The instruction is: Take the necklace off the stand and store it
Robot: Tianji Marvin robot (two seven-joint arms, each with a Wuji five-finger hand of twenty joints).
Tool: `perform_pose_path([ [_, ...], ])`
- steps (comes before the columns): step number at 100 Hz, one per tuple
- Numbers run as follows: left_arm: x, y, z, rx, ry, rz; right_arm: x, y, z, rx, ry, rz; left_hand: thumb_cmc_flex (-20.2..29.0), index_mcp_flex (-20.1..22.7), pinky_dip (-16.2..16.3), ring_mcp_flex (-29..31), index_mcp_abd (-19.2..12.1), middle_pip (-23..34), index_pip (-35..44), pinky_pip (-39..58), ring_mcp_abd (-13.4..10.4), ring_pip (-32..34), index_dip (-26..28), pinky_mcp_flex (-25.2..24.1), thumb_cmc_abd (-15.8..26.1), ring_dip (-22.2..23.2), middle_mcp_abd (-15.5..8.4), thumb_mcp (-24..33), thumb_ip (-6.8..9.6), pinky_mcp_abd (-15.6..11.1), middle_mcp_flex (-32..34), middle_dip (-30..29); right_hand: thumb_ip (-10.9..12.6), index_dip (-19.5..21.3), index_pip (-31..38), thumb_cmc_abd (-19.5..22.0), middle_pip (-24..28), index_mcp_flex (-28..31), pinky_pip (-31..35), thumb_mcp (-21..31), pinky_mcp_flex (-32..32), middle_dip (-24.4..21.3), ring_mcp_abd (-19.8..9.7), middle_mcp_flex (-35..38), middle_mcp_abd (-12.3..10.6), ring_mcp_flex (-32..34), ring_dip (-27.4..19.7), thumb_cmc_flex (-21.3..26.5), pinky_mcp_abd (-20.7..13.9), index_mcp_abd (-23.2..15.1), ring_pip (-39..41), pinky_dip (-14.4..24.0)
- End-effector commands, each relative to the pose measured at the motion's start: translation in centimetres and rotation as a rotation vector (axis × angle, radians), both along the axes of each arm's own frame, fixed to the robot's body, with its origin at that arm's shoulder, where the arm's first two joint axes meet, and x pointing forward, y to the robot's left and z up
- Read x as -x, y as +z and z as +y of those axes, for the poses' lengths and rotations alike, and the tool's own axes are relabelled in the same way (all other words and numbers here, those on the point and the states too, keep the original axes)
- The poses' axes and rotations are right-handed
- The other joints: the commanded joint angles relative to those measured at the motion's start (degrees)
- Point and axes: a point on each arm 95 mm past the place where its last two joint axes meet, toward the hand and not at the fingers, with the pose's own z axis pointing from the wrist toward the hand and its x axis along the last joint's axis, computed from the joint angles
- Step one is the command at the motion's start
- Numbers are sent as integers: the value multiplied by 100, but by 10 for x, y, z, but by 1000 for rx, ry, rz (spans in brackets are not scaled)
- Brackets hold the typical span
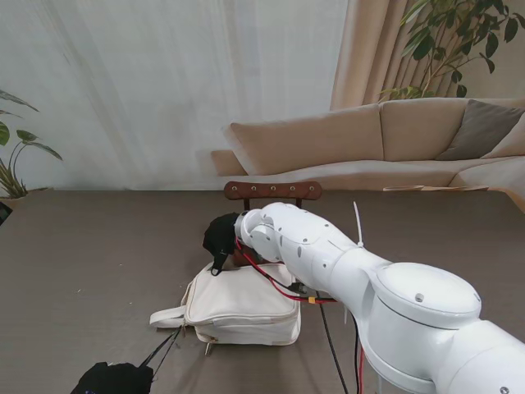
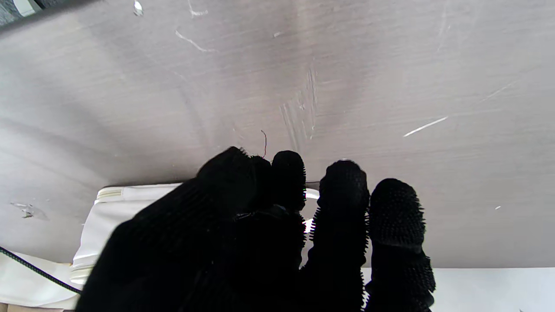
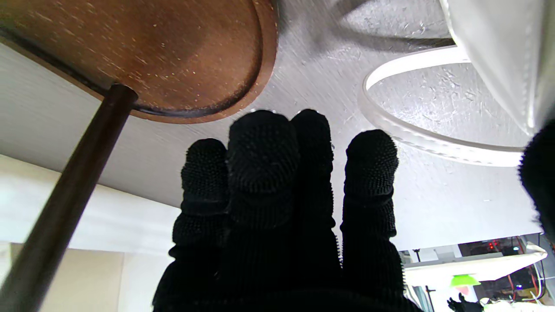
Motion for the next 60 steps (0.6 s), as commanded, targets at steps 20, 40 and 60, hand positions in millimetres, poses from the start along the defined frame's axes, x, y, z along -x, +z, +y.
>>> perform_pose_path([
  [20, -12, 19, 2, 12, -24, -60, -1, -11, -24, 7, -31, -22, -1886, 87, -510, -1391, 431, -607, -2096, -1644, 760, -2077, -504, -1101, 144, -1308, 931, 939, 408, 25, -848, -2452, 928, -508, 32, 710, -40, -215, 158, 756, 695, -506, 62, -31, 6, 191, -261, 2282, 63, -424, -665, 156],
  [40, -20, 26, 7, 48, -26, -92, 3, -12, -26, -16, -19, -34, -2342, -108, -669, -1908, 469, -844, -2636, -2173, 875, -2304, -667, -1429, 112, -1563, 979, 571, 338, 42, -1237, -2730, 826, -1332, -303, 429, -373, -932, 3, 559, 368, -931, 55, -594, -5, -25, -384, 2168, 181, -404, -1329, 31],
  [60, -27, 32, 10, 84, -34, -95, 6, -15, -30, -29, -14, -37, -2430, 65, -651, -1938, 167, -947, -2884, -2298, 957, -2291, -733, -1445, 409, -1612, 982, 88, 357, 111, -1203, -2854, 783, -1596, -411, 263, -420, -1166, -98, 474, 117, -1175, 126, -923, -34, -291, -474, 2039, 278, -415, -1637, -27],
])
